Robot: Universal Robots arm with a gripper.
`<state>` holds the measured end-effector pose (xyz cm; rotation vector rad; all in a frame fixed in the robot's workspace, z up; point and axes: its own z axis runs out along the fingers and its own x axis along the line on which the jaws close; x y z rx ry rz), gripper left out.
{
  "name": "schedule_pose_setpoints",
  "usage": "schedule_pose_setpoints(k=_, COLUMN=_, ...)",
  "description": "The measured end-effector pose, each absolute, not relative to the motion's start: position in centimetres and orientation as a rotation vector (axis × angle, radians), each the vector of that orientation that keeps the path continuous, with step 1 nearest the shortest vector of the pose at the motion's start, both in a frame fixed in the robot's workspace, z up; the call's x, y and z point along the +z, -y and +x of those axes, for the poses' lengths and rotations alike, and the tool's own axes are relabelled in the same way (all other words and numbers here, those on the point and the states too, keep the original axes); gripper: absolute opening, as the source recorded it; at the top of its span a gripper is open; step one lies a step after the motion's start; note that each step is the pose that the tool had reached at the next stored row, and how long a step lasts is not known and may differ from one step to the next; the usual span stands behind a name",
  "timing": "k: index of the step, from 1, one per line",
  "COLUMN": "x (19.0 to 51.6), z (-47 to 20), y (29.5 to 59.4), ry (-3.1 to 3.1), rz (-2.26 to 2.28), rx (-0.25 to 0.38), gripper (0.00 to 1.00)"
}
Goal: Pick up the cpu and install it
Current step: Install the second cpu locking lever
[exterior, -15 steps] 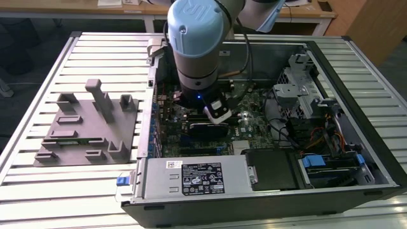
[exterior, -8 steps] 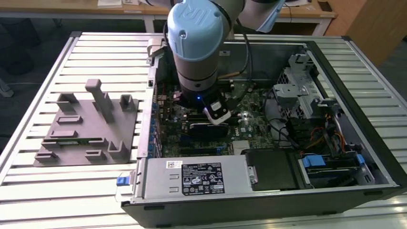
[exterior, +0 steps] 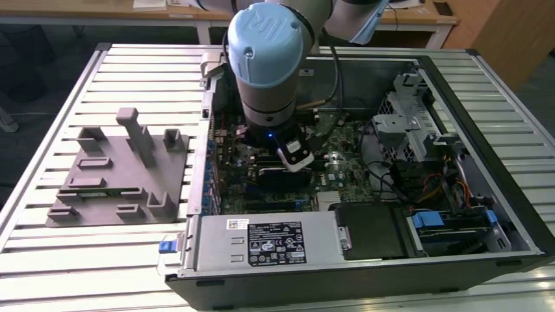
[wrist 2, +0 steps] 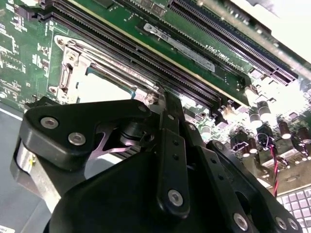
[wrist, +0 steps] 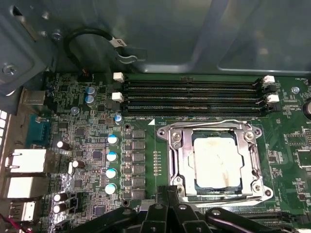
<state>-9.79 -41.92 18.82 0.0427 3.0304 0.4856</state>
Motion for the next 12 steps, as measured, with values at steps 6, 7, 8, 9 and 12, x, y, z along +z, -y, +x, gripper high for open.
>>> schedule_pose_setpoints(k=6, x=19.0, z=-9.9, y=41.9, ry=-3.029, rz=0.043, rx=0.494, gripper=0.11)
schedule_pose_setpoints(k=7, x=19.2, z=-9.9, y=41.9, ry=-3.029, rz=0.043, rx=0.494, gripper=0.11)
schedule_pose_setpoints(k=8, x=19.4, z=-9.9, y=41.9, ry=-3.029, rz=0.043, rx=0.494, gripper=0.11)
schedule_pose_setpoints(k=9, x=19.6, z=-9.9, y=41.9, ry=-3.029, rz=0.043, rx=0.494, gripper=0.11)
schedule_pose_setpoints(k=12, x=20.4, z=-9.8, y=41.9, ry=-3.028, rz=0.043, rx=0.494, gripper=0.11)
